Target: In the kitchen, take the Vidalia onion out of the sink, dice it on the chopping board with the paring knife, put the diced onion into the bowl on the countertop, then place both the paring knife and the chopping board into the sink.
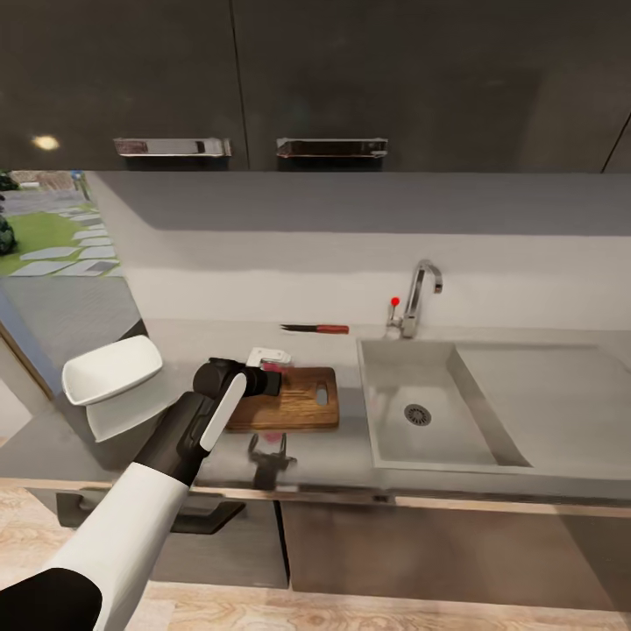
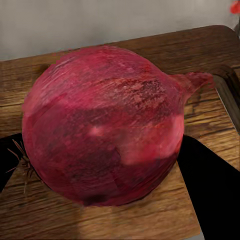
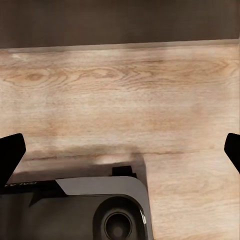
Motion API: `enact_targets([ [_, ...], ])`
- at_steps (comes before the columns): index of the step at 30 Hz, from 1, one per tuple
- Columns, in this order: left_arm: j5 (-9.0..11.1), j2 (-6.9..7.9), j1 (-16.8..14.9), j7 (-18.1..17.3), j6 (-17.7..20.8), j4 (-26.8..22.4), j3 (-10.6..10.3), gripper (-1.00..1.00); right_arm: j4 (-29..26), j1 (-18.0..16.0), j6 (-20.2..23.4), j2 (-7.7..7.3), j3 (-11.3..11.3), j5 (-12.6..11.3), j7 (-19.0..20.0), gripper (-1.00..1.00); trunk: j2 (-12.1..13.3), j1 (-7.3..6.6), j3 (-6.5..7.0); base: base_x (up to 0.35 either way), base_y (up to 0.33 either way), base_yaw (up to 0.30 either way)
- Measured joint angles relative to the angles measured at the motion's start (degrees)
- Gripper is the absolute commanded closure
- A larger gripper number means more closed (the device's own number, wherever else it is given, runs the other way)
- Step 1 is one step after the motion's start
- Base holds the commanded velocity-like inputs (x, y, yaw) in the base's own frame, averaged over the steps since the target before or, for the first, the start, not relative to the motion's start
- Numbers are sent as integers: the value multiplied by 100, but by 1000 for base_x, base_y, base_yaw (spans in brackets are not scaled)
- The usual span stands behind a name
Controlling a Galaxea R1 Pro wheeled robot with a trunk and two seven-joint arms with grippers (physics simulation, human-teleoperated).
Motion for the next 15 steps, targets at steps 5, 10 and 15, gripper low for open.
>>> enact_targets([
  [5,-1,3,0,0,0,3,0,100,0,0,2,0,0,-2,-3,-100,0,2,0,62,0,0],
  [10,1,2,0,0,0,11,0,100,0,0,2,0,0,-1,-3,-100,0,3,0,4,0,0],
  [15,0,1,0,-3,0,111,0,100,0,0,7,0,-6,-4,-3,-100,0,3,0,0,0,0],
])
